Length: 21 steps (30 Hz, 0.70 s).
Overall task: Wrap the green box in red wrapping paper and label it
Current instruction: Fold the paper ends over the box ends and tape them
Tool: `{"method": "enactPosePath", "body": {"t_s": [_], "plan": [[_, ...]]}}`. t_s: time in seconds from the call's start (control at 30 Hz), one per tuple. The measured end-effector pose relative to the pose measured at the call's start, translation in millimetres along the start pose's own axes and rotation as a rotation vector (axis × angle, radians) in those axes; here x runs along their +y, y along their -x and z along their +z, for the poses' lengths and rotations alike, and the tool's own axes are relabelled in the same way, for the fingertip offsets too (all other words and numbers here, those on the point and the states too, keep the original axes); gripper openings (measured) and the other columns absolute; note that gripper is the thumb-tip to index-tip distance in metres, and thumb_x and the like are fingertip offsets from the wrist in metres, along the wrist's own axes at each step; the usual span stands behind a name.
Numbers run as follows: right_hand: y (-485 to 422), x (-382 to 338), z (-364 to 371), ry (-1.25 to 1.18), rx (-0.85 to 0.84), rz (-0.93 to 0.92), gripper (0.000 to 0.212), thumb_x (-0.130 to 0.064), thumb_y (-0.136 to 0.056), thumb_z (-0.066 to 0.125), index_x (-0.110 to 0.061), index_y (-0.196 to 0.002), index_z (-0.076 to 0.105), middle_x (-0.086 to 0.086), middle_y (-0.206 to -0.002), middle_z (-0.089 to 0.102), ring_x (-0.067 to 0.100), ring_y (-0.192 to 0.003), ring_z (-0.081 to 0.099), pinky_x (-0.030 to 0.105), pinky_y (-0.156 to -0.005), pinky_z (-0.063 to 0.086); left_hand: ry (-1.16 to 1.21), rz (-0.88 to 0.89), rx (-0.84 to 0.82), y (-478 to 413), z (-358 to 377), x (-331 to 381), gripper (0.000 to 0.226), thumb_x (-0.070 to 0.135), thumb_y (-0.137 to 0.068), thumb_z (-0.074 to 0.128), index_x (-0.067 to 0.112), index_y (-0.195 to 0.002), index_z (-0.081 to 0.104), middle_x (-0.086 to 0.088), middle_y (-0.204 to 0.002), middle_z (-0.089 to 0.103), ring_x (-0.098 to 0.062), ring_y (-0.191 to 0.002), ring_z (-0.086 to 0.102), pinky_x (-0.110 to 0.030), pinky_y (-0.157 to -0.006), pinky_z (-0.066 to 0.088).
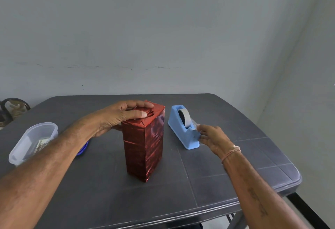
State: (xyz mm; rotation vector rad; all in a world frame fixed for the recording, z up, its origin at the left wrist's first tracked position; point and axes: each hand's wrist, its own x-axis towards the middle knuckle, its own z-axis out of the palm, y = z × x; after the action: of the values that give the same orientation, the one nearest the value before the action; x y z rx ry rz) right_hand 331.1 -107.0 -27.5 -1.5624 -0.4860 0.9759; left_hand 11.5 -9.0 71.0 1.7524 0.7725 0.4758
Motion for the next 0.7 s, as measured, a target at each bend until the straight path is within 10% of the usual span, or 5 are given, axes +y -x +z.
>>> {"method": "enactPosePath", "body": {"t_s": [0.7], "plan": [[0.1, 24.8, -13.6, 0.008, -0.087, -0.093, 0.033, -0.025, -0.093, 0.075, 0.005, -0.107, 0.07, 0.025, -0.115, 0.071, 0.021, -0.103, 0.068, 0.044, -0.101, 0.056, -0.014, -0.033, 0.021, 0.6, 1.2, 0.9, 0.041, 0.039, -0.082, 0.074, 0.045, -0.122, 0.071, 0.034, -0.13, 0.062, -0.018, -0.116, 0.064, -0.051, -0.105, 0.048]]}}
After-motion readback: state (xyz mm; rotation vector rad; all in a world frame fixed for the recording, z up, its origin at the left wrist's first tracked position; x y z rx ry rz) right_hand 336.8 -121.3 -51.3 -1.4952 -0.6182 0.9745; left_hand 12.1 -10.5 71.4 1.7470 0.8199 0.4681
